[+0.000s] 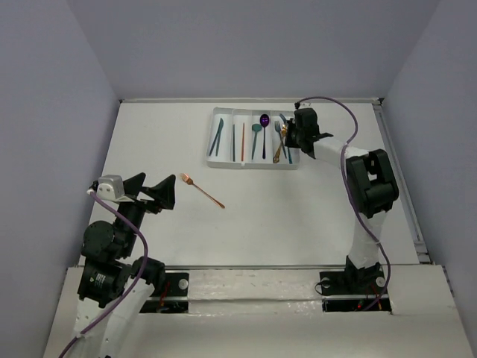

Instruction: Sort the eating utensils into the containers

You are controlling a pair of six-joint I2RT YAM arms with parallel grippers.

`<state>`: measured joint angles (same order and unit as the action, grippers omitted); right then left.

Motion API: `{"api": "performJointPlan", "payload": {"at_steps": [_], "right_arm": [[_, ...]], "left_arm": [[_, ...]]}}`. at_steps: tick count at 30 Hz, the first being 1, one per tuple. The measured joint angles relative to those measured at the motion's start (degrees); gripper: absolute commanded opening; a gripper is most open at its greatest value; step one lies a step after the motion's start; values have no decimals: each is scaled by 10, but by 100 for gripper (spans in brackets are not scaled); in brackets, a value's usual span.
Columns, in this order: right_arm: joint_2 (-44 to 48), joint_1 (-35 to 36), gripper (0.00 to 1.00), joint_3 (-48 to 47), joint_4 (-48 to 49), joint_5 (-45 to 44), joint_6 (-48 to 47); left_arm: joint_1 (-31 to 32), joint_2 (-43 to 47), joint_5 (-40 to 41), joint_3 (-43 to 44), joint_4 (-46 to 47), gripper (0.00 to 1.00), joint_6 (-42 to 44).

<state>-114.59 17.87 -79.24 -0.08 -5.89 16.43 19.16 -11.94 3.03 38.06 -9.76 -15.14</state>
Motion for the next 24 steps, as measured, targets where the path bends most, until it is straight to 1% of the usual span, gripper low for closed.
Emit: {"api": "performJointPlan", "payload": {"at_steps": [2, 5, 6, 7, 9, 10, 13, 16, 19, 21, 22, 24], "right_arm": [[-6, 2, 16, -7, -6, 0, -1], [-11, 2, 52, -24, -10, 0, 0], [-10, 2, 69, -25, -7, -3, 2], [-9, 2, 75, -24, -2, -4, 2], [-5, 2, 80, -21, 4, -6, 4], [-1, 2, 80, -16, 5, -5, 3], [24, 2, 80, 0, 4, 4, 3], [63, 9, 78, 23, 6, 16, 3], [115, 42, 77, 53, 11, 29, 3], [140, 99, 76, 69, 21, 35, 0], [144, 144, 75, 74, 24, 39, -3], [140, 207, 73, 78, 29, 47, -6]], "left_arm": [[0, 0, 0, 0, 0, 99, 0], [0, 0, 0, 0, 0, 99, 0], [0, 0, 0, 0, 0, 99, 0], [0, 0, 0, 0, 0, 99, 0], [0, 0, 0, 0, 0, 99, 0], [0, 0, 0, 0, 0, 99, 0], [0, 0, 0, 0, 0, 99, 0], [0, 0, 0, 0, 0, 99, 0], [0, 0, 0, 0, 0, 99, 0], [0, 0, 0, 0, 0, 99, 0], [0, 0, 0, 0, 0, 99, 0], [0, 0, 0, 0, 0, 99, 0]]}}
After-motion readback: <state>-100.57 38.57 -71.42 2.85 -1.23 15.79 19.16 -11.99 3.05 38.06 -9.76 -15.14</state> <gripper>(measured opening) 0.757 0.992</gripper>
